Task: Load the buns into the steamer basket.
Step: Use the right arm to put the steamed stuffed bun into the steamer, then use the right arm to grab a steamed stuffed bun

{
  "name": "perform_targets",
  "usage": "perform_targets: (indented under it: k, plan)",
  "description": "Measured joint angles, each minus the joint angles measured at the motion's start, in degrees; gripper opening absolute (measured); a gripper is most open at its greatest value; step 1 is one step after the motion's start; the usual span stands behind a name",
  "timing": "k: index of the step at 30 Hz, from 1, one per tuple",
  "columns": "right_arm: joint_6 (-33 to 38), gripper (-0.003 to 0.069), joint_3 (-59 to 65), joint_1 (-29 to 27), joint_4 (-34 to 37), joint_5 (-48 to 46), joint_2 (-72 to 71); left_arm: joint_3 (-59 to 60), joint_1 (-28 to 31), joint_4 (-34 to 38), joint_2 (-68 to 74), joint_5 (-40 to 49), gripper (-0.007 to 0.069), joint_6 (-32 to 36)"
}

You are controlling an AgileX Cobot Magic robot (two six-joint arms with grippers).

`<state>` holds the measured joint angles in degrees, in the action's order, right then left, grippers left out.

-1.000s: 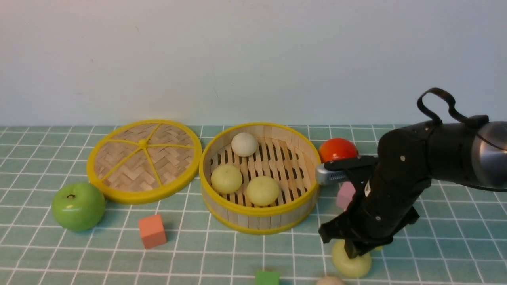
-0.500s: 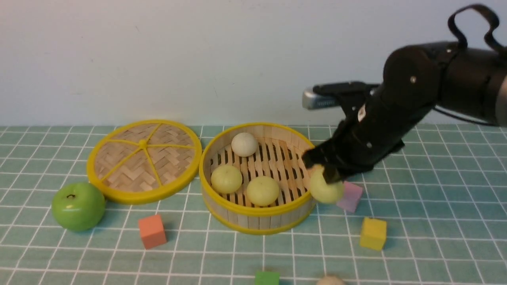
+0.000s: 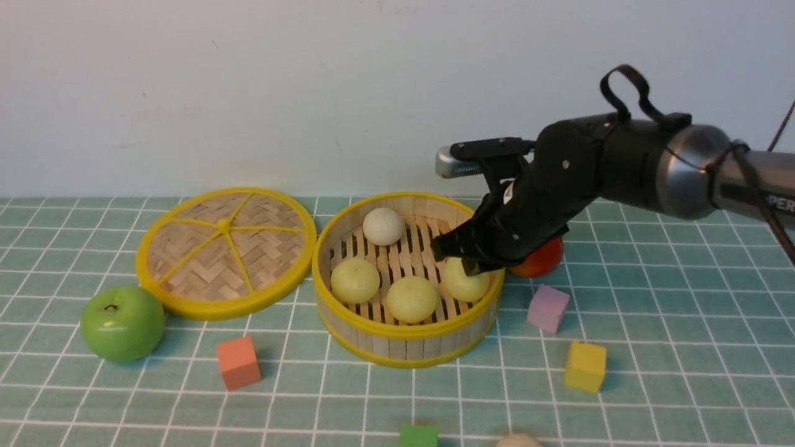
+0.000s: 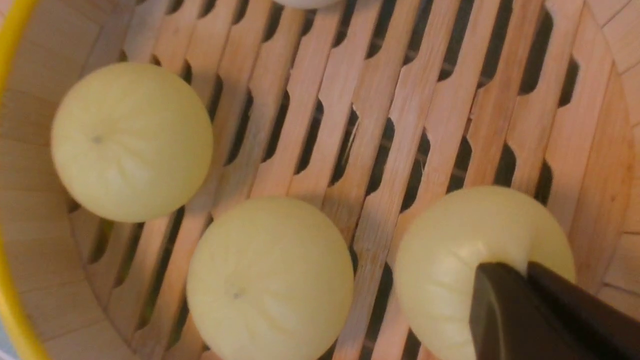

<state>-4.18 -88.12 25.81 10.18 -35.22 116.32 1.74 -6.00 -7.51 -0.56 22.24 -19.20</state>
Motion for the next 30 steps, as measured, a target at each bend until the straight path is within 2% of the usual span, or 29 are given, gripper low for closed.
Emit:
perform_targets:
  k: [4,7,8,13,17,23,25,30]
  plan:
    - [0.0,0.0037,-0.07,0.0,0.05,1.67,1.15,0.0,0.0,0.0,0.0,0.0,0.0083,0.0]
    - [0.0,0.0127,-0.09,0.0,0.05,1.24,0.81,0.0,0.0,0.0,0.0,0.0,0.0089,0.0]
    - [0.0,0.0134,-0.09,0.0,0.05,1.18,0.75,0.0,0.0,0.0,0.0,0.0,0.0089,0.0]
    - [0.0,0.0355,-0.09,0.0,0.05,-1.93,-3.77,0.0,0.0,0.0,0.0,0.0,0.0092,0.0]
    - [0.0,0.0426,0.38,0.0,-0.01,-5.27,-9.85,0.0,0.0,0.0,0.0,0.0,0.0092,0.0]
    - [0.05,0.0409,8.58,0.0,0.62,-9.81,-18.35,0.0,0.0,0.0,0.0,0.0,0.01,0.0]
    - [0.05,0.0367,16.45,0.2,1.8,-11.38,-21.14,0.0,0.0,0.0,0.0,0.0,0.0102,0.0]
    - [0.05,0.0296,26.15,3.01,1.95,-11.67,-22.12,0.0,0.0,0.0,0.0,0.0,0.011,0.0]
